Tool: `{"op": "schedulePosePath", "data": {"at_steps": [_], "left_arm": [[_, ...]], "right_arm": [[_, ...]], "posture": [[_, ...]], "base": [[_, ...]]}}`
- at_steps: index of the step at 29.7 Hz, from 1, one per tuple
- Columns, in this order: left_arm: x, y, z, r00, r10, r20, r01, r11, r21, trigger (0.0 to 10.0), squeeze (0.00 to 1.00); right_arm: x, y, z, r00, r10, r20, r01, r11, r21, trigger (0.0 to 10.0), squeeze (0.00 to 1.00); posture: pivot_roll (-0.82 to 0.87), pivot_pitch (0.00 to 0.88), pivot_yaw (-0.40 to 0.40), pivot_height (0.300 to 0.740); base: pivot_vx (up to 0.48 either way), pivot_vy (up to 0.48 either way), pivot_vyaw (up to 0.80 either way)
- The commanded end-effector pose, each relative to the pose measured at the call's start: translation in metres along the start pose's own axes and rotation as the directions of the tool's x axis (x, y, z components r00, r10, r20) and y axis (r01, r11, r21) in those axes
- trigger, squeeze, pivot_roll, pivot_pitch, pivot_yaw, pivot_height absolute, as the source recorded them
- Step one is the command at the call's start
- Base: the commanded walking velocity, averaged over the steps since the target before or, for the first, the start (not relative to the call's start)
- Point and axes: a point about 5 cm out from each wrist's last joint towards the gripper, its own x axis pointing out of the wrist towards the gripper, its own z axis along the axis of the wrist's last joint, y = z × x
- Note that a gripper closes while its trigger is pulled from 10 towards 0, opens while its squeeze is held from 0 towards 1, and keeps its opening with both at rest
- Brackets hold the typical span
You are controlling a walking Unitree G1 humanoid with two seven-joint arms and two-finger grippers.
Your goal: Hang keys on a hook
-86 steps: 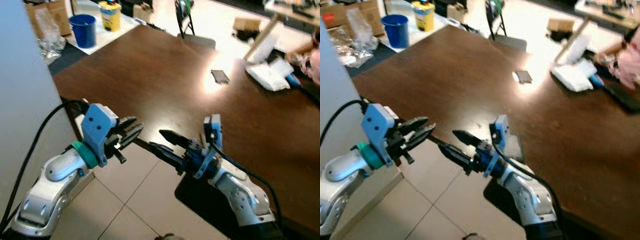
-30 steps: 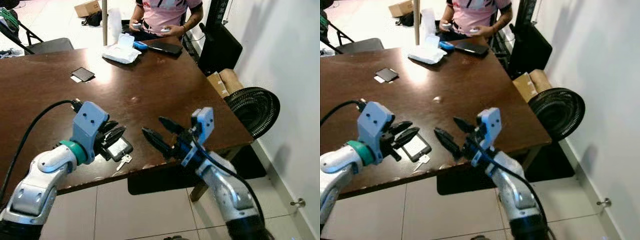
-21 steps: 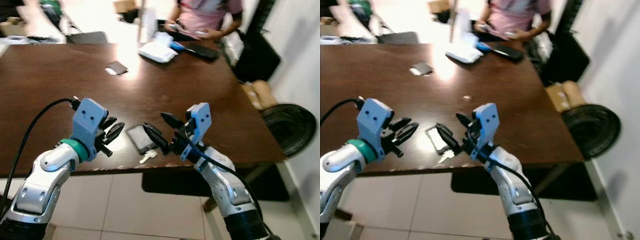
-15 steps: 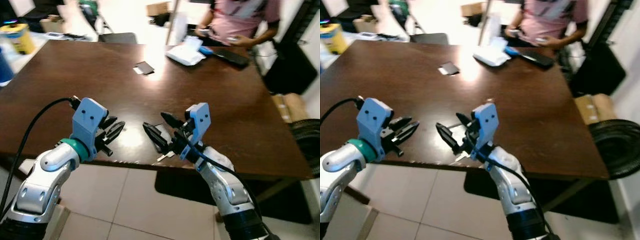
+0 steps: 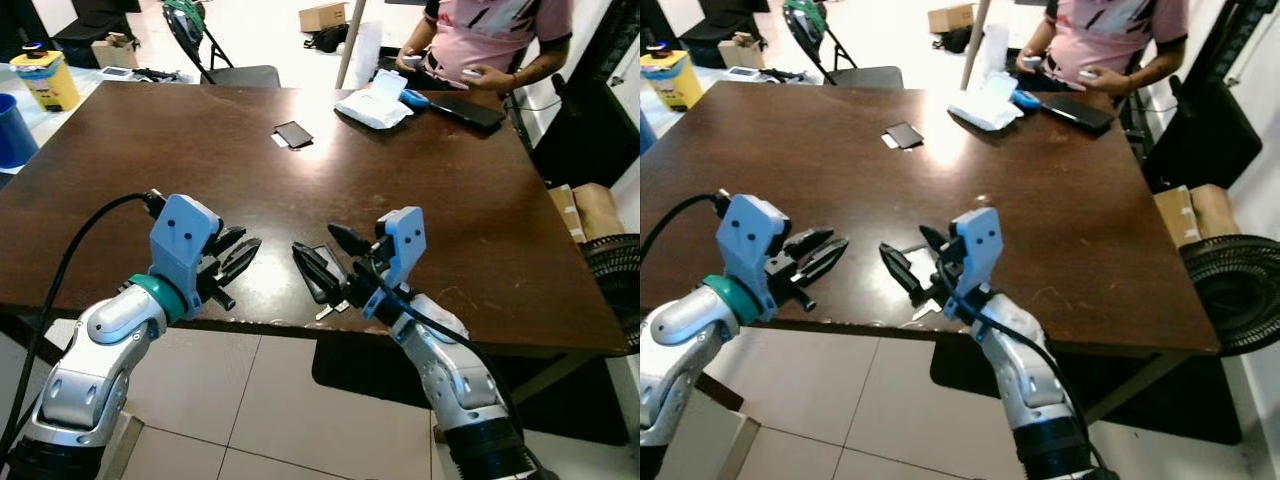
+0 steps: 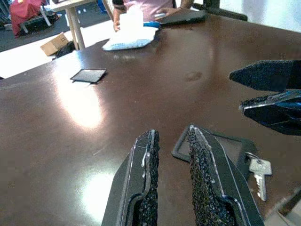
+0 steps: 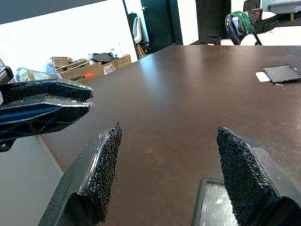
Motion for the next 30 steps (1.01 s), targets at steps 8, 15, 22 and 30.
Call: {"op": "schedulePosePath", "data": {"at_steps": [8,15,22,30], "left_arm": [[0.0,-0.001,-0.002,1.0,-0.011,0.001,0.011,1.0,-0.005,10.0,0.0],[0.0,-0.001,-0.002,1.0,-0.011,0.004,0.011,1.0,-0.005,10.0,0.0],[-0.003,-0.005,-0.003,0.998,-0.067,-0.006,0.067,0.998,-0.021,10.0,0.0],[-0.027,-0.008,-0.01,0.954,-0.285,-0.095,0.285,0.958,-0.007,10.0,0.0]], "right_arm": [[-0.001,0.0,-0.004,1.0,-0.001,0.0,0.001,1.0,0.014,10.0,0.0],[-0.001,0.0,-0.004,1.0,0.002,-0.003,-0.002,1.0,0.016,10.0,0.0],[-0.001,-0.001,-0.004,1.0,0.001,-0.006,-0.001,1.0,0.017,10.0,0.0],[-0.001,-0.003,-0.003,1.0,-0.005,0.005,0.005,1.0,0.024,10.0,0.0]], "posture": [[0.07,0.0,0.067,0.74],[0.07,0.0,0.066,0.74],[0.07,0.0,0.066,0.74],[0.07,0.0,0.069,0.74]], "base": [[0.457,0.0,0.0],[0.455,0.0,0.0],[0.231,0.0,0.0],[0.0,0.0,0.0]]}}
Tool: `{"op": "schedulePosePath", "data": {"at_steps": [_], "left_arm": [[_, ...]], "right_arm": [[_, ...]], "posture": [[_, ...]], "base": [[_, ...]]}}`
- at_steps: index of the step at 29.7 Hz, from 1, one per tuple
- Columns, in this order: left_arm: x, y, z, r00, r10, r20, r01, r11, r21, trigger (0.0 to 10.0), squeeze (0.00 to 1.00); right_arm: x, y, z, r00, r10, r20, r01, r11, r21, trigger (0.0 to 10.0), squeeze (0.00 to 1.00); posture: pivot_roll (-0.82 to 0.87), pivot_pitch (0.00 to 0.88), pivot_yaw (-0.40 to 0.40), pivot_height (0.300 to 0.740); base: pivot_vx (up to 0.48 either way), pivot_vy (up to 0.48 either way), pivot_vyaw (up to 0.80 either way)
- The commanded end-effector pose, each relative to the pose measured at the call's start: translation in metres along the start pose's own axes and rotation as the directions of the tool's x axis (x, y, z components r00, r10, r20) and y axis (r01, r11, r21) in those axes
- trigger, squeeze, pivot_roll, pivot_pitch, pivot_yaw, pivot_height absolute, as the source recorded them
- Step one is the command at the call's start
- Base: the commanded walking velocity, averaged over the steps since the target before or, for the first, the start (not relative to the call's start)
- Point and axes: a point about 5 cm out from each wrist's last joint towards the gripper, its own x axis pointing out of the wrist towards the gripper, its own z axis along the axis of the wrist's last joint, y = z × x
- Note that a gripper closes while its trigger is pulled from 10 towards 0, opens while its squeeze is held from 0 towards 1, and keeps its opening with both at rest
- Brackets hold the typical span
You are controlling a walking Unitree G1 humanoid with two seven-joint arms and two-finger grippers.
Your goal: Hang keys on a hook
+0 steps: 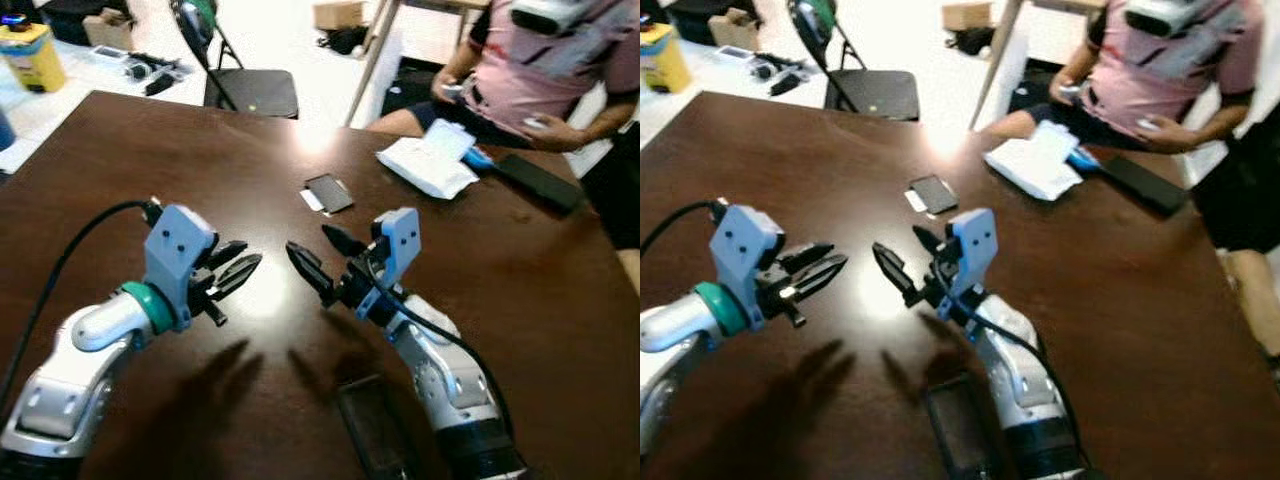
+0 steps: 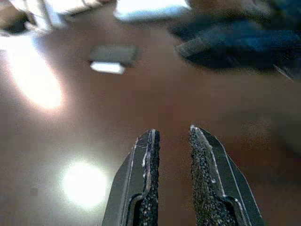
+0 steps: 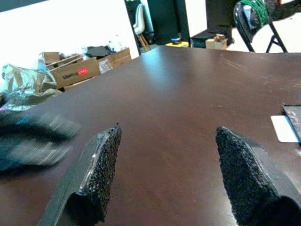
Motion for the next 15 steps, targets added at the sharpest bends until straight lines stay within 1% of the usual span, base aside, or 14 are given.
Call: {"op": "schedulePosePath", "data": {"at_steps": [1,2,3,5,9,11,13,14,15], "left_arm": [[-0.004,-0.01,-0.005,0.995,-0.101,-0.026,0.1,0.995,-0.014,10.0,0.0],[-0.004,-0.01,-0.005,0.995,-0.101,-0.026,0.1,0.995,-0.014,10.0,0.0],[-0.009,-0.011,-0.011,0.989,-0.137,-0.058,0.136,0.991,-0.01,10.0,0.0],[-0.013,-0.01,-0.023,0.98,-0.169,-0.103,0.17,0.985,-0.001,10.0,0.0],[-0.013,-0.01,-0.025,0.978,-0.175,-0.112,0.177,0.984,0.009,10.0,0.0],[-0.014,-0.01,-0.026,0.973,-0.198,-0.119,0.203,0.979,0.03,10.0,0.0],[-0.014,-0.01,-0.026,0.973,-0.198,-0.119,0.203,0.979,0.03,10.0,0.0],[-0.014,-0.01,-0.027,0.966,-0.222,-0.131,0.229,0.972,0.044,10.0,0.0],[-0.014,-0.01,-0.027,0.966,-0.222,-0.131,0.229,0.972,0.044,10.0,0.0]], "right_arm": [[-0.004,-0.002,-0.003,1.0,-0.014,-0.003,0.014,1.0,0.016,10.0,0.0],[-0.004,-0.002,-0.003,1.0,-0.014,-0.003,0.014,1.0,0.016,10.0,0.0],[-0.004,-0.003,-0.002,1.0,-0.016,0.0,0.016,1.0,0.017,10.0,0.0],[-0.004,-0.003,-0.002,1.0,-0.021,0.004,0.02,1.0,0.017,10.0,0.0],[-0.004,-0.003,-0.002,1.0,-0.021,0.004,0.021,1.0,0.016,10.0,0.0],[-0.005,-0.005,-0.001,1.0,-0.029,0.003,0.029,1.0,-0.003,10.0,0.0],[-0.005,-0.005,-0.001,1.0,-0.029,0.003,0.029,1.0,-0.003,10.0,0.0],[-0.007,-0.009,0.0,0.999,-0.042,0.001,0.042,0.999,-0.017,10.0,0.0],[-0.007,-0.009,0.0,0.999,-0.042,0.001,0.042,0.999,-0.017,10.0,0.0]], "posture": [[0.07,0.0,0.069,0.74],[0.07,0.0,0.069,0.74],[0.07,0.0,0.069,0.74],[0.07,0.0,0.071,0.74],[0.07,0.0,0.071,0.74],[0.07,0.0,0.07,0.74],[0.07,0.0,0.07,0.74],[0.07,0.0,0.069,0.74],[0.07,0.0,0.069,0.74]], "base": [[0.0,0.0,0.0],[0.0,0.0,0.0],[0.0,0.0,0.0],[0.0,0.0,0.0],[0.0,0.0,0.0],[0.0,0.0,0.0],[0.0,0.0,0.0],[0.0,0.0,0.0],[0.0,0.0,0.0]]}}
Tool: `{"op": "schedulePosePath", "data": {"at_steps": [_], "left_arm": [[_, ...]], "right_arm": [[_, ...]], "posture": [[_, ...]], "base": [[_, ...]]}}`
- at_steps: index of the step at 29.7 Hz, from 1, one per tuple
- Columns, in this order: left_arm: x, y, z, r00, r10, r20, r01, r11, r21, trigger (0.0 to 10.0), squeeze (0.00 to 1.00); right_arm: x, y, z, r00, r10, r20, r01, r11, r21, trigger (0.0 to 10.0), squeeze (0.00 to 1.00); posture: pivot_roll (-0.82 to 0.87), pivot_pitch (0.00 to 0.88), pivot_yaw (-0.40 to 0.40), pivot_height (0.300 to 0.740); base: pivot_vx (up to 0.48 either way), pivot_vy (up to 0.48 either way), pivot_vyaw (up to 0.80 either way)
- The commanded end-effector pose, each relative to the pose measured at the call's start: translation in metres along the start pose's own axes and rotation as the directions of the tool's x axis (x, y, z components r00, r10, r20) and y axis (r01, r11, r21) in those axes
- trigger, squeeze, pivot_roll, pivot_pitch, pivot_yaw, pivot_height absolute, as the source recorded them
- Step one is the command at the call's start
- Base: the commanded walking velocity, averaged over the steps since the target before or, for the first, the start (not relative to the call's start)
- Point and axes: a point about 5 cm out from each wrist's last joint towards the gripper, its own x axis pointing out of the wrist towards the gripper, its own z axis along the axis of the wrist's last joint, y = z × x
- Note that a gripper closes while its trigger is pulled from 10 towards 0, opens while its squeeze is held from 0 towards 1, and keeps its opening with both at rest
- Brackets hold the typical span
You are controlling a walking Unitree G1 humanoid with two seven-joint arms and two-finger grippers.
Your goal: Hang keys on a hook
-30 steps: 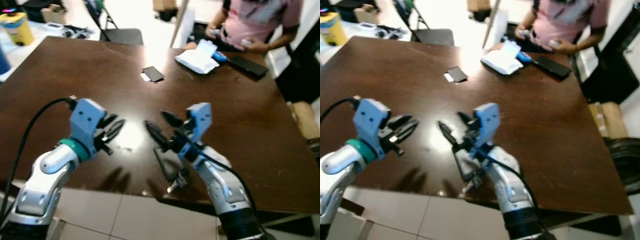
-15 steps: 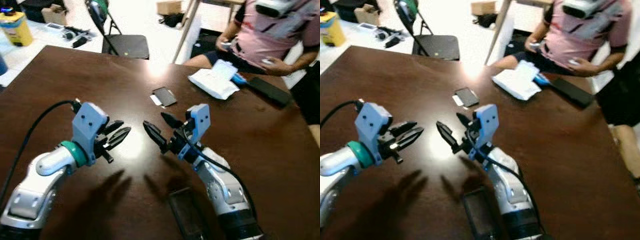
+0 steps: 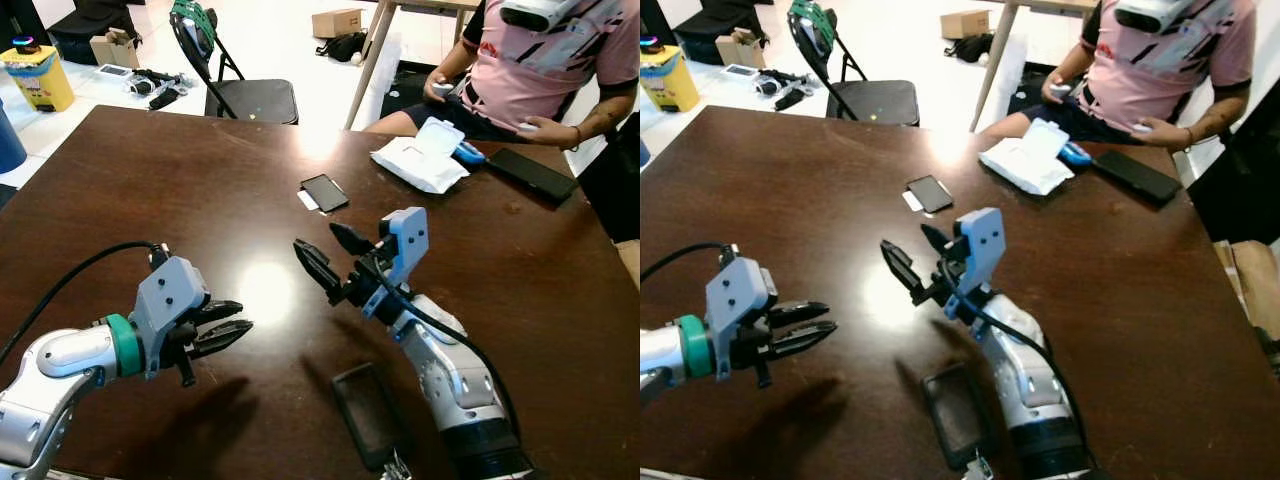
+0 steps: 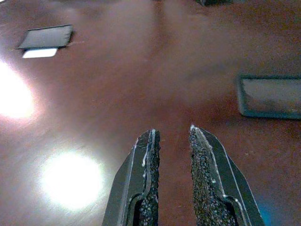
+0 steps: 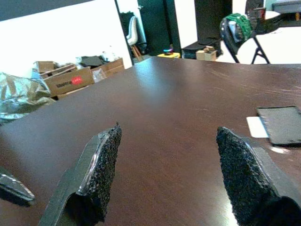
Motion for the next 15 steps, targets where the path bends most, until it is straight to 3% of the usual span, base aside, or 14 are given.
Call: {"op": "schedulePosePath", "data": {"at_steps": [1,4,6,9,11,13,15], "left_arm": [[-0.001,0.0,-0.004,0.999,-0.017,-0.031,0.017,1.0,0.013,10.0,0.0],[0.0,-0.004,-0.005,0.993,-0.107,-0.056,0.108,0.994,0.019,10.0,0.0],[0.007,-0.014,0.002,0.986,-0.165,0.004,0.165,0.985,-0.054,10.0,0.0],[0.01,-0.017,0.003,0.985,-0.173,0.024,0.175,0.982,-0.071,10.0,0.0],[0.02,-0.015,0.004,0.991,-0.114,0.07,0.122,0.985,-0.125,10.0,0.0],[0.02,-0.015,0.004,0.991,-0.114,0.07,0.122,0.985,-0.125,10.0,0.0],[0.042,-0.006,0.011,0.995,-0.008,0.099,0.027,0.981,-0.192,10.0,0.0]], "right_arm": [[-0.003,-0.003,-0.002,1.0,-0.02,-0.002,0.02,1.0,-0.001,10.0,0.0],[-0.01,-0.014,-0.001,0.999,-0.049,-0.011,0.049,0.998,-0.028,10.0,0.0],[-0.015,-0.022,0.003,0.997,-0.076,-0.012,0.075,0.996,-0.051,10.0,0.0],[-0.017,-0.024,0.004,0.996,-0.084,-0.01,0.083,0.995,-0.056,10.0,0.0],[-0.019,-0.028,0.006,0.995,-0.099,-0.008,0.099,0.993,-0.061,10.0,0.0],[-0.019,-0.028,0.006,0.995,-0.099,-0.008,0.099,0.993,-0.061,10.0,0.0],[-0.032,-0.042,0.002,0.989,-0.128,-0.069,0.119,0.985,-0.123,10.0,0.0]], "posture": [[0.07,0.0,0.069,0.74],[0.06,0.0,0.074,0.74],[0.05,0.0,0.076,0.74],[0.05,0.0,0.073,0.74],[0.05,0.0,0.072,0.74],[0.05,0.0,0.072,0.74],[0.03,0.0,0.058,0.74]], "base": [[0.0,0.0,0.0],[0.0,0.0,0.0],[0.0,0.0,0.0],[0.0,0.0,0.0],[0.0,0.0,0.0],[0.0,0.0,0.0],[0.0,0.0,0.0]]}}
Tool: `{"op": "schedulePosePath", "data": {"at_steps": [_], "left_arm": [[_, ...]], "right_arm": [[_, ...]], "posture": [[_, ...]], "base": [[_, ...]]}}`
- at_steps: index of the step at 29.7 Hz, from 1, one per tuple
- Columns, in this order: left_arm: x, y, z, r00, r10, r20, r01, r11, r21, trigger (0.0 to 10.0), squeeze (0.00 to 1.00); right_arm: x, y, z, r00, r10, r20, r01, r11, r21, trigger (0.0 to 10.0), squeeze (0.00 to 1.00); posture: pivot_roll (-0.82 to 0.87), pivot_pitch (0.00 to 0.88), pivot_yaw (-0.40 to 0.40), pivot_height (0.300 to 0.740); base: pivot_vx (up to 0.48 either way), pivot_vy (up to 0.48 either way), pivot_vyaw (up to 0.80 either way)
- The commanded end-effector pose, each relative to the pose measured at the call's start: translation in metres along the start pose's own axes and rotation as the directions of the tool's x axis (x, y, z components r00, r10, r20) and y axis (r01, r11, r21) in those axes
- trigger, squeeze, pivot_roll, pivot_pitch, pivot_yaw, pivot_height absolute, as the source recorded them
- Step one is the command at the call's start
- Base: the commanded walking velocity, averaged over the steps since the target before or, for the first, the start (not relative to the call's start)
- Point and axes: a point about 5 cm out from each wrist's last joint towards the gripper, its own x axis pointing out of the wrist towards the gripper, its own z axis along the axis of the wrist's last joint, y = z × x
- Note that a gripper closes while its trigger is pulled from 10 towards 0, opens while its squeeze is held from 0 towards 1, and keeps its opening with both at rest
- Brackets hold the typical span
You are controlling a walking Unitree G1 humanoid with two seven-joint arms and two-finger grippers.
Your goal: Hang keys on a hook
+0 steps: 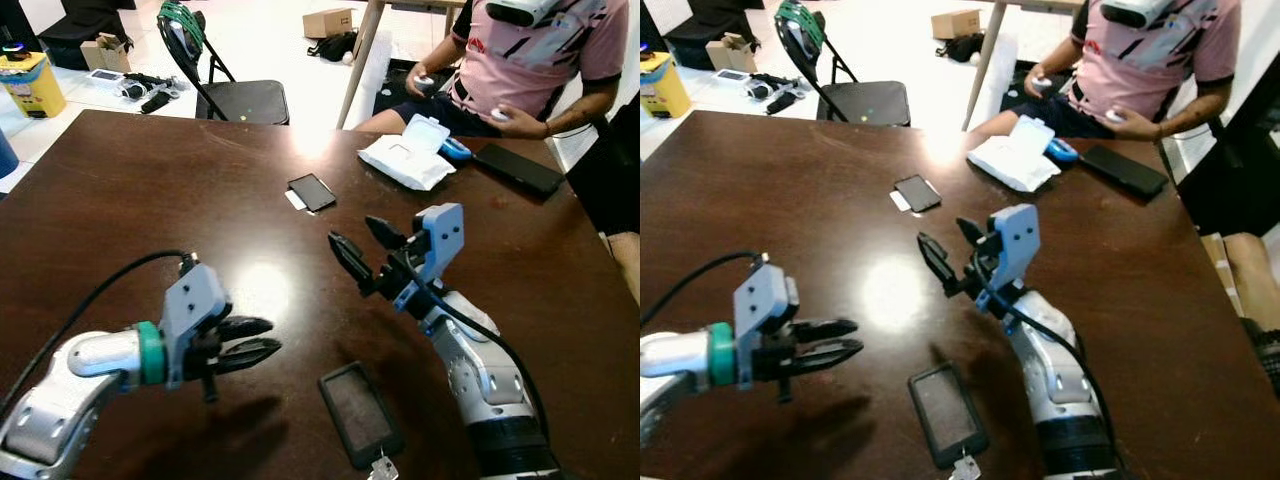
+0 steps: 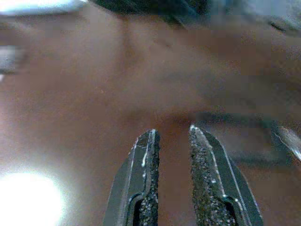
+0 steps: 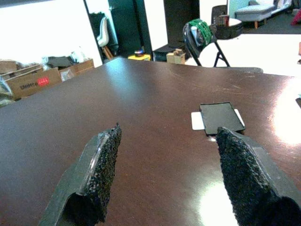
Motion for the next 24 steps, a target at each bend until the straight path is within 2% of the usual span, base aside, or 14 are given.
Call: {"op": "schedulePosePath", "data": {"at_steps": [1,4,6,8,10,11,15,16,17,18,20,21,22,24], "left_arm": [[0.009,0.007,-0.002,0.998,0.068,-0.008,-0.068,0.996,-0.063,10.0,0.0],[0.03,0.011,0.003,0.994,0.107,0.01,-0.106,0.989,-0.107,10.0,0.0],[0.034,0.012,0.0,0.995,0.104,-0.008,-0.104,0.99,-0.094,10.0,0.0],[0.036,0.012,0.0,0.995,0.101,-0.017,-0.102,0.99,-0.094,10.0,0.0],[0.038,0.011,-0.001,0.995,0.095,-0.02,-0.096,0.991,-0.088,10.0,0.0],[0.038,0.011,-0.001,0.995,0.095,-0.02,-0.096,0.991,-0.088,10.0,0.0],[0.042,0.011,-0.003,0.994,0.109,-0.026,-0.111,0.99,-0.087,10.0,0.0],[0.044,0.01,-0.003,0.994,0.11,-0.029,-0.112,0.99,-0.083,10.0,0.0],[0.044,0.01,-0.003,0.994,0.11,-0.029,-0.112,0.99,-0.083,10.0,0.0],[0.045,0.01,-0.004,0.993,0.11,-0.031,-0.112,0.99,-0.081,10.0,0.0],[0.045,0.01,-0.004,0.993,0.111,-0.034,-0.113,0.991,-0.071,10.0,0.0],[0.044,0.01,-0.004,0.994,0.108,-0.034,-0.11,0.991,-0.07,10.0,0.0],[0.044,0.01,-0.004,0.994,0.108,-0.034,-0.11,0.991,-0.07,10.0,0.0],[0.045,0.009,-0.005,0.994,0.1,-0.034,-0.103,0.992,-0.069,10.0,0.0]], "right_arm": [[-0.01,-0.009,-0.008,0.998,-0.021,-0.054,0.019,0.999,-0.03,10.0,0.0],[-0.046,-0.037,-0.02,0.978,-0.034,-0.206,0.013,0.994,-0.104,10.0,0.0],[-0.07,-0.038,-0.021,0.96,0.062,-0.273,-0.094,0.99,-0.103,10.0,0.0],[-0.077,-0.036,-0.021,0.951,0.103,-0.291,-0.136,0.986,-0.097,10.0,0.0],[-0.091,-0.026,-0.013,0.931,0.214,-0.295,-0.237,0.97,-0.045,10.0,0.0],[-0.091,-0.026,-0.013,0.931,0.214,-0.295,-0.237,0.97,-0.045,10.0,0.0],[-0.102,-0.007,-0.018,0.879,0.342,-0.333,-0.359,0.933,0.011,10.0,0.0],[-0.104,0.004,-0.023,0.839,0.417,-0.349,-0.423,0.904,0.062,10.0,0.0],[-0.104,0.004,-0.023,0.839,0.417,-0.349,-0.423,0.904,0.062,10.0,0.0],[-0.105,0.01,-0.026,0.81,0.465,-0.357,-0.463,0.881,0.098,10.0,0.0],[-0.12,0.031,-0.029,0.717,0.59,-0.372,-0.56,0.805,0.196,10.0,0.0],[-0.129,0.036,-0.031,0.688,0.614,-0.387,-0.573,0.787,0.229,10.0,0.0],[-0.129,0.036,-0.031,0.688,0.614,-0.387,-0.573,0.787,0.229,10.0,0.0],[-0.143,0.039,-0.033,0.655,0.633,-0.413,-0.573,0.772,0.274,10.0,0.0]], "posture": [[0.03,0.0,0.058,0.74],[0.03,0.0,0.058,0.74],[-0.01,0.0,0.068,0.74],[-0.01,0.0,0.068,0.74],[-0.03,0.0,0.07,0.74],[-0.03,0.0,0.07,0.74],[-0.04,0.0,0.075,0.74],[-0.04,0.0,0.076,0.74],[-0.04,0.0,0.076,0.74],[-0.04,0.0,0.076,0.74],[-0.04,0.0,0.071,0.74],[-0.05,0.0,0.072,0.74],[-0.05,0.0,0.072,0.74],[-0.05,0.0,0.073,0.74]], "base": [[0.0,0.0,0.0],[0.0,0.0,0.0],[0.0,0.0,0.0],[0.0,0.0,0.0],[0.0,0.0,0.0],[0.0,0.0,0.0],[0.0,0.0,0.0],[0.0,0.0,0.0],[0.0,0.0,0.0],[0.0,0.0,0.0],[0.0,0.0,0.0],[0.0,0.0,0.0],[0.0,0.0,0.0],[0.0,0.0,0.0]]}}
